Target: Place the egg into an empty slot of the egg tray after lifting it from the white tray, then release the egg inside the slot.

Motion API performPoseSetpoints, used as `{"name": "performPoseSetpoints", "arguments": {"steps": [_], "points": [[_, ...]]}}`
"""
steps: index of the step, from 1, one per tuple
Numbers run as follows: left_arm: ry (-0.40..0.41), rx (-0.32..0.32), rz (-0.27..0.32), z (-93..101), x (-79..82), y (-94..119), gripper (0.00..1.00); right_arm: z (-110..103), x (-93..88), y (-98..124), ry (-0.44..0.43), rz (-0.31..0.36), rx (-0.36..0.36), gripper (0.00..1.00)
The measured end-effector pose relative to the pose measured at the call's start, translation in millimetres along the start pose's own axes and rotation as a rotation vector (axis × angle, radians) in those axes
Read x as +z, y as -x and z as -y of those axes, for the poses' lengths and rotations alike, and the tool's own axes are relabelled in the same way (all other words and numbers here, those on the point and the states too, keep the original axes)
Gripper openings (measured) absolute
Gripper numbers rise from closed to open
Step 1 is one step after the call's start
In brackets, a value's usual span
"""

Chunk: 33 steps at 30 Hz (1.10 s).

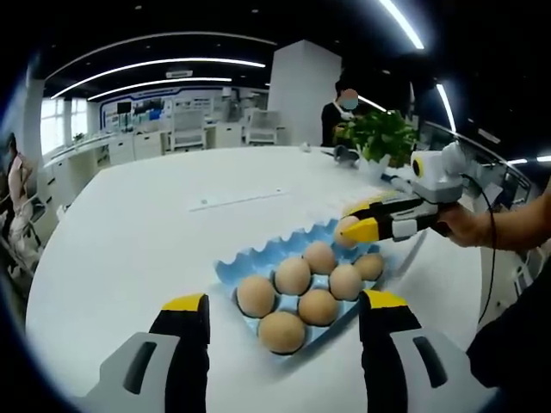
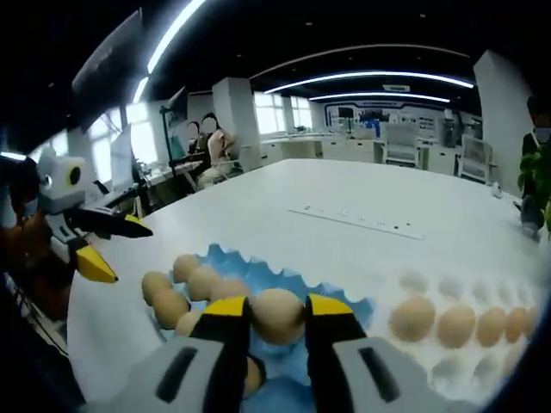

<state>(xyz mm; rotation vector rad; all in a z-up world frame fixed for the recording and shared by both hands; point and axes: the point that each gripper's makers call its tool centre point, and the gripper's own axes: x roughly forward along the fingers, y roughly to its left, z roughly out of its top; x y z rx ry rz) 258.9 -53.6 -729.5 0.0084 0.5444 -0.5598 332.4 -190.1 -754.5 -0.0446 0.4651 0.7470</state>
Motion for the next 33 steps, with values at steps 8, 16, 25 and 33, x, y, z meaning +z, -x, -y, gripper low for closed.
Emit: {"name": "performPoseSetpoints", "arguments": {"steps": [8,16,25,33], "points": [[0.0,0.002,0.003,-1.9,-0.5,1.5,0.69,-5.5,-8.5,-9.8,-0.002,-0.04,0.021,0.25],[-0.002,-0.003,0.006,-1.4,0.1,0.0,0.68,-4.2,-13.7,-12.1,-0.026,-0.068,0.019,0.25],[-0.001,-0.006,0.007,-1.1,0.7,-1.1,0.68,-5.5,-18.5,-13.9,0.002,-0.094,0.03,0.25],[-0.009,-0.015,0.01,2.3,3.0,-2.8,0.67,-8.0,-19.8,-14.6,0.041,-0.097,0.04,0.25]]}}
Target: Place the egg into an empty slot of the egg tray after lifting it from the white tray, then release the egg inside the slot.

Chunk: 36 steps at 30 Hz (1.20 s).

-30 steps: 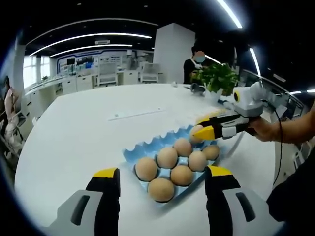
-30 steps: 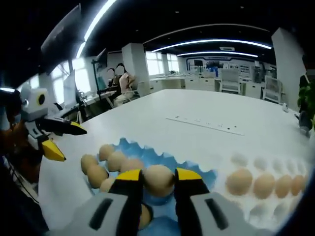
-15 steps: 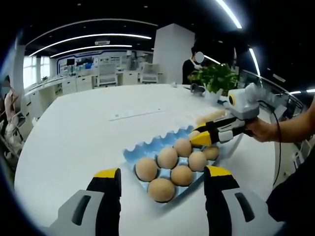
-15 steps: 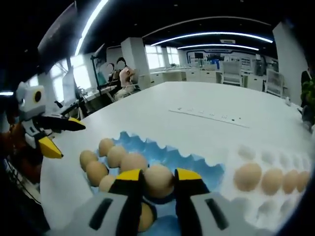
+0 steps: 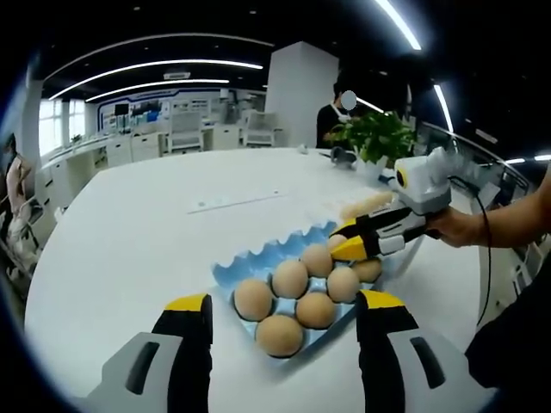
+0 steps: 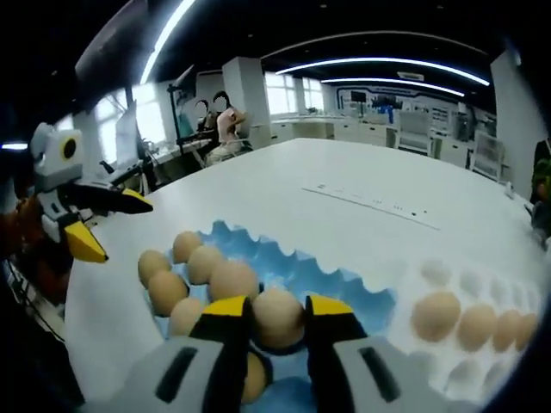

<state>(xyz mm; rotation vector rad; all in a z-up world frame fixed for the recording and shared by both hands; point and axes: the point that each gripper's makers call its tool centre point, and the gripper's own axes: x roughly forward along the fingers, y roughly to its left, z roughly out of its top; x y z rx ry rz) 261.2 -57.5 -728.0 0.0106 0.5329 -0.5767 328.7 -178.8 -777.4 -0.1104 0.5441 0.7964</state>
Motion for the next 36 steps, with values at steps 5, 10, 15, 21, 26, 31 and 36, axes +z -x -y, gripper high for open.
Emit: {"name": "performPoseSetpoints", "arguments": {"steps": [5,10,15,21,26,31,36], "points": [[-0.005,-0.006,-0.001,1.5,0.5,-0.2,0.67,-2.5,-1.6,-0.7,0.042,-0.004,0.001,0.25],[-0.007,-0.007,0.0,1.7,1.3,-0.4,0.67,-1.8,-0.9,0.0,0.034,0.009,0.001,0.25],[-0.015,-0.01,0.001,3.0,2.2,-0.6,0.67,-1.1,-0.1,2.0,-0.001,0.02,0.003,0.26],[-0.014,-0.009,0.002,3.0,2.9,-0.6,0.66,-1.4,-0.9,5.5,-0.013,0.028,0.002,0.26],[-0.012,-0.006,0.002,2.3,2.5,0.6,0.66,4.9,11.6,22.0,-0.048,0.103,-0.023,0.26],[-0.014,-0.006,-0.001,2.3,1.6,-0.1,0.66,27.5,8.3,41.4,-0.085,0.131,-0.092,0.26],[-0.013,-0.01,0.002,4.1,2.8,-1.2,0.66,63.3,5.6,72.3,-0.132,0.195,-0.232,0.25]]}}
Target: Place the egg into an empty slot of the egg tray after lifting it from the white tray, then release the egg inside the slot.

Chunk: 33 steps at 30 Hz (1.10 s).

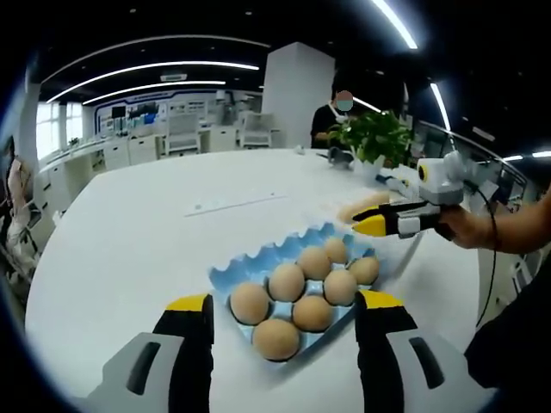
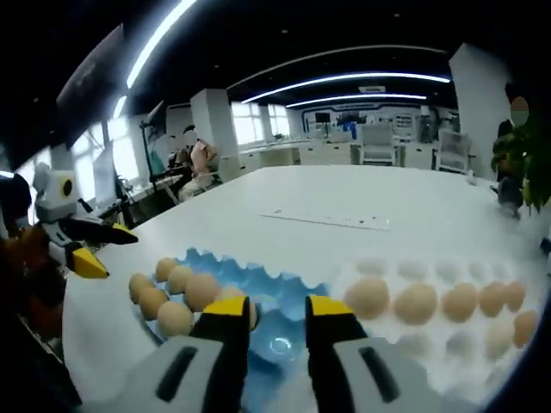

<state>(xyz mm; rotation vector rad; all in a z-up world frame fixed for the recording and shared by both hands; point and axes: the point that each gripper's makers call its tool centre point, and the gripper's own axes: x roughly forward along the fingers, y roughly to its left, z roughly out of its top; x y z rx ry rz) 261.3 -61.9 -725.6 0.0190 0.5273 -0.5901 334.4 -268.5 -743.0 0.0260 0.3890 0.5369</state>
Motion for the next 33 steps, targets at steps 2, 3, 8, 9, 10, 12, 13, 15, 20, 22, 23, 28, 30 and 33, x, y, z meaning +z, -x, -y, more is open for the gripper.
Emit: {"name": "performPoseSetpoints", "arguments": {"steps": [2,3,8,9,10,12,13,15,20,22,23,28,30,33], "points": [[-0.003,-0.004,-0.001,1.1,0.0,-0.6,0.66,21.3,-1.4,10.4,0.001,0.008,-0.065,0.25],[-0.004,-0.004,-0.002,1.3,-0.2,-0.8,0.66,29.3,-2.7,14.3,-0.004,0.007,-0.087,0.25],[-0.002,-0.001,0.001,1.1,0.8,-1.0,0.66,94.9,-0.3,48.3,-0.02,0.047,-0.298,0.25],[-0.003,-0.001,0.001,1.0,0.9,-0.8,0.66,106.4,1.2,55.0,-0.019,0.058,-0.333,0.25],[-0.003,0.0,-0.001,0.5,0.3,-0.5,0.66,121.6,1.4,63.8,-0.026,0.064,-0.378,0.25],[-0.001,0.002,-0.005,-0.2,-0.9,-0.1,0.66,142.0,-3.0,74.1,-0.022,0.048,-0.426,0.25],[-0.001,0.003,-0.006,-0.6,-1.6,0.0,0.66,151.7,-6.8,78.2,-0.023,0.031,-0.449,0.25],[0.001,0.001,-0.008,0.0,-2.1,-0.2,0.66,162.9,-10.8,80.9,-0.015,0.023,-0.472,0.25],[0.002,-0.001,-0.007,1.8,-2.1,-0.9,0.66,178.3,-21.0,79.2,-0.001,-0.012,-0.5,0.25],[0.002,-0.001,-0.006,2.3,-1.7,-0.9,0.65,178.4,-26.0,76.0,0.008,-0.036,-0.497,0.25],[0.0,-0.001,-0.006,2.3,-1.5,-0.7,0.65,180.5,-30.5,73.4,0.014,-0.052,-0.498,0.25],[0.01,0.013,-0.007,-1.3,-2.3,1.1,0.66,182.8,-38.9,68.4,0.007,-0.077,-0.485,0.26],[0.009,0.015,-0.007,-1.8,-2.4,1.6,0.66,183.5,-39.9,67.2,0.005,-0.077,-0.481,0.27],[0.014,0.019,-0.008,-2.7,-2.7,1.5,0.66,184.8,-40.9,67.5,-0.015,-0.068,-0.471,0.27]]}}
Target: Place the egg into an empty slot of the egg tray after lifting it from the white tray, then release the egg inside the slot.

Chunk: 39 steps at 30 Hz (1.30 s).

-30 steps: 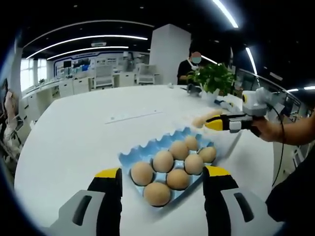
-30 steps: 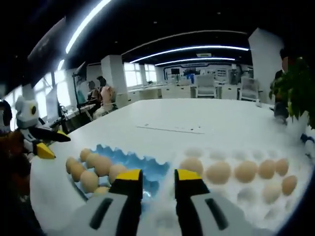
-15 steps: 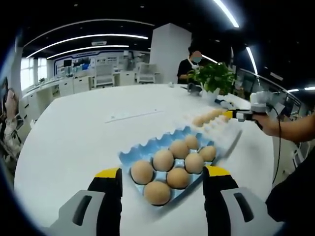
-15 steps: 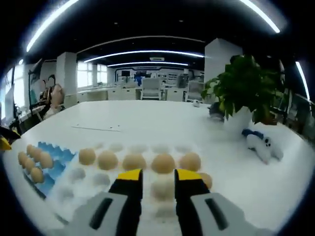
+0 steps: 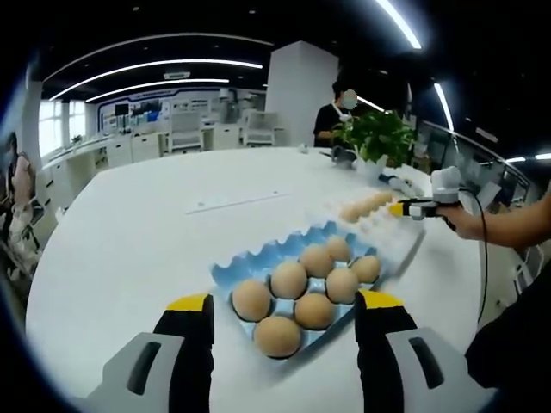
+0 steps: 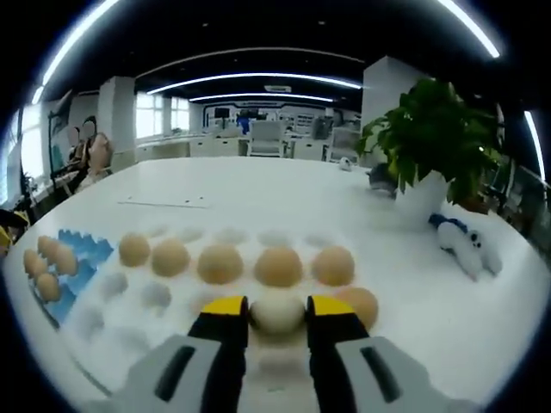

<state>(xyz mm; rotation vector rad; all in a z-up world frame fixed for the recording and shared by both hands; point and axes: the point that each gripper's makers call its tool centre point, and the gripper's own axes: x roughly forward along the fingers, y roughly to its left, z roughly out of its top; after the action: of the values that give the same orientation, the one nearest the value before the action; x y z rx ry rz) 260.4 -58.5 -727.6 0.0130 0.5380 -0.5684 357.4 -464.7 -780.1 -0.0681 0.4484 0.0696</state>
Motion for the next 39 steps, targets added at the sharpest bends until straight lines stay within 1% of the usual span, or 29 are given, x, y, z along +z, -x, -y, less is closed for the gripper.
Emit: {"name": "performPoseSetpoints", "arguments": {"steps": [2,6,9,13,16,19,24,26,30,31,32,39], "points": [[0.003,0.0,0.002,0.2,0.5,-0.6,0.66,0.8,-1.6,0.1,-0.037,0.007,0.012,0.27],[-0.006,-0.007,0.001,2.1,1.4,-2.0,0.65,-0.3,-0.8,0.0,-0.03,0.009,0.023,0.26],[-0.009,-0.012,0.003,2.8,2.2,-2.6,0.65,2.8,0.3,-0.3,-0.074,0.002,0.02,0.26],[-0.014,-0.013,0.004,2.7,2.6,-1.9,0.65,1.5,1.1,3.3,-0.071,0.0,0.015,0.25],[-0.016,-0.011,0.004,1.9,2.3,-1.0,0.65,1.0,11.8,11.1,-0.08,0.031,0.013,0.25],[-0.016,-0.01,0.003,1.3,2.2,-0.6,0.65,-3.1,23.6,19.1,-0.096,0.061,0.035,0.25],[-0.02,-0.013,0.006,2.3,3.3,-1.1,0.65,-12.1,30.4,24.8,-0.109,0.072,0.065,0.25],[-0.022,-0.015,0.005,3.1,3.5,-1.6,0.65,-19.1,31.9,26.8,-0.106,0.074,0.083,0.25],[-0.022,-0.017,0.005,3.6,3.8,-2.5,0.65,-40.2,37.2,33.9,-0.117,0.084,0.124,0.25],[-0.022,-0.019,0.005,4.1,3.7,-2.8,0.65,-47.7,38.6,35.8,-0.12,0.087,0.145,0.25],[-0.022,-0.019,0.005,4.2,3.8,-2.8,0.65,-50.3,38.7,36.3,-0.122,0.086,0.151,0.25],[-0.024,-0.023,0.005,6.3,3.6,-3.7,0.65,-102.5,40.1,47.3,-0.127,0.084,0.268,0.25]]}}
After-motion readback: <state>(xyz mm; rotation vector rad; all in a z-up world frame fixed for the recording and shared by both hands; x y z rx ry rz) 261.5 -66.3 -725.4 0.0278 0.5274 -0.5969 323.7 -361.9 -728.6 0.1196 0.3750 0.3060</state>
